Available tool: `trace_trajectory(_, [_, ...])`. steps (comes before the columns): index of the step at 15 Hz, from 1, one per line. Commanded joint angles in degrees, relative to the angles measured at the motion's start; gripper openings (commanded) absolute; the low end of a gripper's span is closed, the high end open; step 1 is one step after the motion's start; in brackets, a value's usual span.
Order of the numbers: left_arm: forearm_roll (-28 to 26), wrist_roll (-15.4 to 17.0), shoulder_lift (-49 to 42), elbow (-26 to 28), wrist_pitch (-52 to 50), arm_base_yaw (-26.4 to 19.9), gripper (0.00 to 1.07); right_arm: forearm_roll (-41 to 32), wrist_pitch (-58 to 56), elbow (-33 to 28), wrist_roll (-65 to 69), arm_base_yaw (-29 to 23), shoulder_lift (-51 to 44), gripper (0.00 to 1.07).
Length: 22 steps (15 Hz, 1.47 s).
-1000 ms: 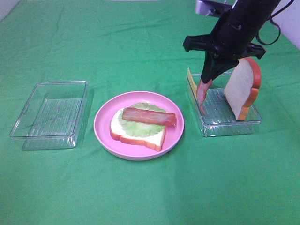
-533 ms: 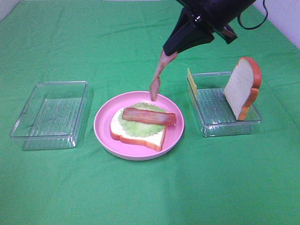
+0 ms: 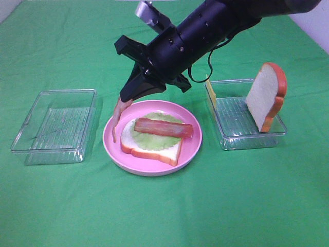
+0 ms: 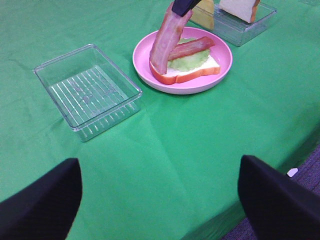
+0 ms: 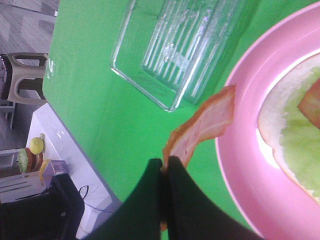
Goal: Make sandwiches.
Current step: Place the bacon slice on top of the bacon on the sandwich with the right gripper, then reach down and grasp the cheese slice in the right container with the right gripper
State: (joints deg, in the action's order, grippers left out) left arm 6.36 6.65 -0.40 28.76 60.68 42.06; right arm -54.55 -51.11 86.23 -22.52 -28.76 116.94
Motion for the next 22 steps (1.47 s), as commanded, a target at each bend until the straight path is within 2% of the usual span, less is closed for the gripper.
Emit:
trace_trajectory(1, [-0.40,0.11,-0.40,-0.11,-0.52,0.40,0.80,4.81,1.72,0.17,2.35,0.23,1.49,0.00])
trace_trajectory(2, [-0.40,0.11,-0.40,-0.11,-0.52,0.40,0.80,4.81,1.72,0.17,2.35,0.23,1.49,0.00])
trace_trajectory(3, [-0.40,0.11,-0.40,-0.11,-0.52,0.40,0.80,13.12,3.50,0.17,8.14,0.23,1.55,0.00])
trace_trajectory(4, [-0.40,0.11,-0.40,-0.11,-0.52,0.40,0.80,18.11,4.13,0.17,12.38,0.23,1.55,0.00])
trace_trajectory(5, [-0.40,0.11,-0.40,-0.11,-0.52,0.40,0.80,20.17,4.35,0.17,14.50,0.23,1.55,0.00])
trace_trajectory(7, [-0.40,0.11,-0.40,-0.11,-0.52,0.40,0.80,28.76,5.39,0.17,21.43,0.23,1.55,0.00])
trace_trajectory(8, [-0.40,0.11,-0.40,-0.11,-0.52,0.40,0.80,33.46,5.79,0.17,25.21,0.23,1.55,0.05])
trace_trajectory(9, [-0.40,0.11,-0.40,-0.11,-0.52,0.40,0.80,35.12,5.90,0.17,26.47,0.23,1.55,0.14])
trace_trajectory(11, [-0.40,0.11,-0.40,-0.11,-0.52,0.40,0.80,36.33,6.02,0.29,27.33,0.23,1.55,0.42])
trace_trajectory(12, [-0.40,0.11,-0.40,-0.11,-0.52,0.40,0.80,36.50,6.02,0.29,27.33,0.23,1.55,0.51])
trace_trajectory(13, [-0.40,0.11,-0.40,-0.11,-0.52,0.40,0.80,36.73,5.84,0.29,27.33,0.23,1.32,0.65])
trace_trajectory(14, [-0.40,0.11,-0.40,-0.11,-0.52,0.40,0.80,37.47,5.56,0.29,27.33,0.23,0.74,0.71])
trace_trajectory(16, [-0.40,0.11,-0.40,-0.11,-0.52,0.40,0.80,40.45,4.53,0.29,27.33,0.23,-1.66,0.72])
trace_trajectory(20, [-0.40,0.11,-0.40,-0.11,-0.52,0.40,0.80,51.39,3.04,0.40,30.65,0.23,-8.71,0.72])
trace_trajectory(22, [-0.40,0.11,-0.40,-0.11,-0.52,0.40,0.80,52.37,-0.74,3.04,30.65,1.38,-8.82,0.72])
